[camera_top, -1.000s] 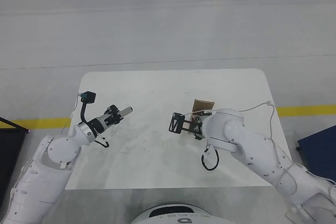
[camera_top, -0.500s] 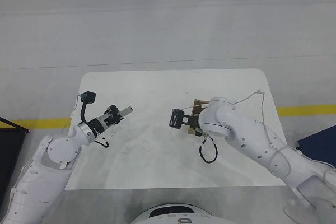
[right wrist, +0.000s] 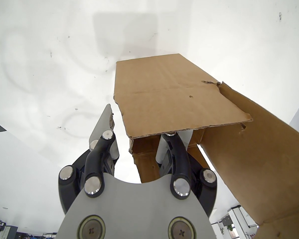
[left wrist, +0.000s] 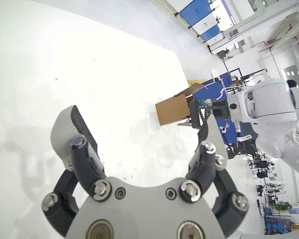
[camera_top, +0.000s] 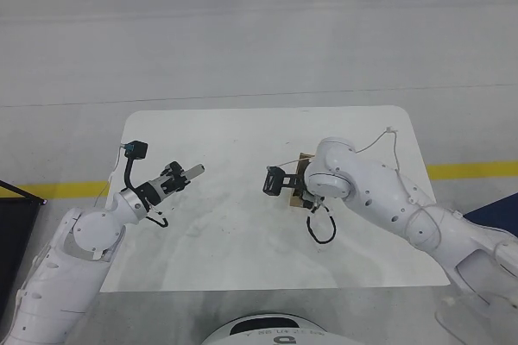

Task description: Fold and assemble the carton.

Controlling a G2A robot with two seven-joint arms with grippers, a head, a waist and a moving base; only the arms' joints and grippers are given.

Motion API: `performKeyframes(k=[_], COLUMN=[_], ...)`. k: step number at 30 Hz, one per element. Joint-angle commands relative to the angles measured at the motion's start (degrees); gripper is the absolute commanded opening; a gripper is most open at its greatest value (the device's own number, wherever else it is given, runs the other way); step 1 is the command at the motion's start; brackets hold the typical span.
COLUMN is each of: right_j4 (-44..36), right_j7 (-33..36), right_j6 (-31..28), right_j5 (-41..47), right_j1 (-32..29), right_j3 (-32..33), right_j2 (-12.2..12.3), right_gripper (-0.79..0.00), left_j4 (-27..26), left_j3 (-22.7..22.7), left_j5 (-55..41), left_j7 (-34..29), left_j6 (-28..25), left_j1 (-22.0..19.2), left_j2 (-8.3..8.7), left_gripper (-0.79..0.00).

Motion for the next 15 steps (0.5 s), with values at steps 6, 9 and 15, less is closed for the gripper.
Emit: performKeyframes(k=[6,9,15], right_j4=[3.65,4.71,7.17], right_j7=[-1.18,-1.33,-2.15], right_j6=[-1.18,-1.33,-2.15], right_j5=[1.93,2.89,5.58], right_j1=[2.11,2.68,3.55], right_j3=[-3.4,-4.39,-5.31], right_j2=[-0.9,-1.28,-1.89], right_gripper=[-0.394,-0.397,-0.434], left_j4=[0.0,0.0,0.0], left_j3=[0.0,0.0,0.0], left_j5=[0.0,0.0,0.0], left_j7=[0.0,0.0,0.0], left_j6=[0.0,0.0,0.0], left_j1=[0.0,0.0,0.0], left_j2=[0.0,0.0,0.0], left_gripper=[0.0,0.0,0.0])
